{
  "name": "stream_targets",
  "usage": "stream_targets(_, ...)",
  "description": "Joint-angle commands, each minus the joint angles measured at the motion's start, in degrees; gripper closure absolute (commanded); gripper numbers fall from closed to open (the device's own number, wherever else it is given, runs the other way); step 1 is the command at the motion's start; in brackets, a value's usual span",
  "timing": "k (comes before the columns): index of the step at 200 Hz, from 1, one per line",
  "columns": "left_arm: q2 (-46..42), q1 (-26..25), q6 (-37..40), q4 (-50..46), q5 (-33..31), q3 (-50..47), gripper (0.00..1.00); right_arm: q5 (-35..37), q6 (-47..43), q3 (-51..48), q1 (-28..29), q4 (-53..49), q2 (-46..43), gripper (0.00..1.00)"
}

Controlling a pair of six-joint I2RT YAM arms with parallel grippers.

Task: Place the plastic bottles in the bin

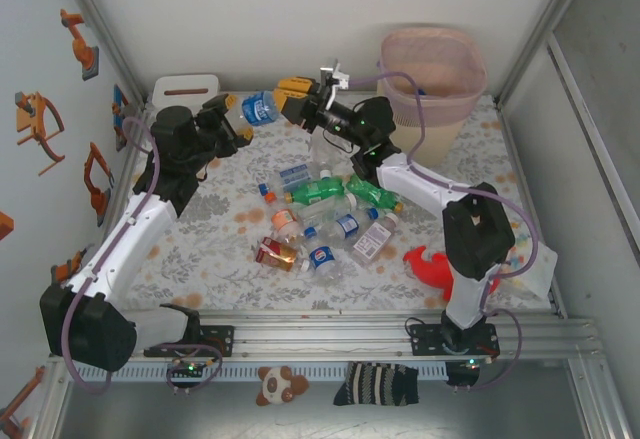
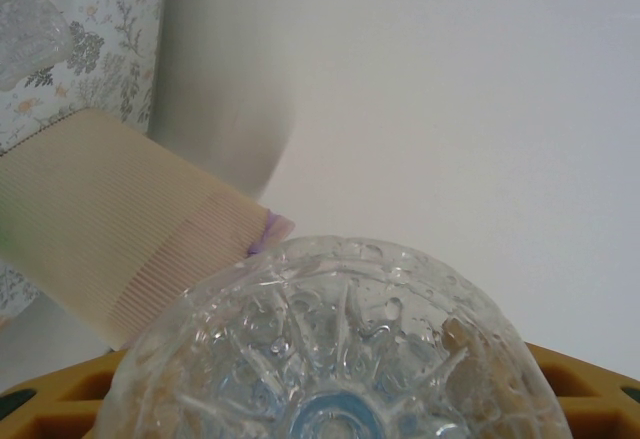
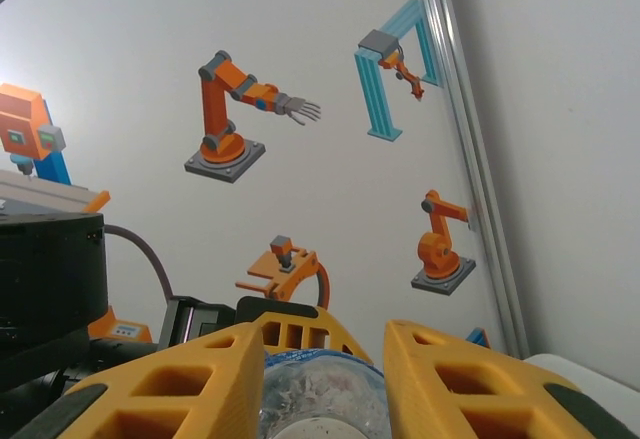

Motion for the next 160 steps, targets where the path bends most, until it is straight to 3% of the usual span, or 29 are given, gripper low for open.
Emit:
stream_targets(1, -0.81, -0.62, -6.93, 2.25, -0.03, 1.90, 0.59, 0.77, 1.58, 2.24, 0.40, 3.68, 1.31, 0.63)
stream_targets(76, -1.72, -0.81, -6.79, 2.09, -1.51, 1.72, 0.59, 1.34, 3.11, 0.52, 0.49, 6.03, 1.90, 0.55)
stream_targets(160, -2.60, -0.83, -6.49, 1.26, -2.60, 1.27, 0.60, 1.87, 3.55, -4.23, 0.49, 9.54, -0.09, 0.56)
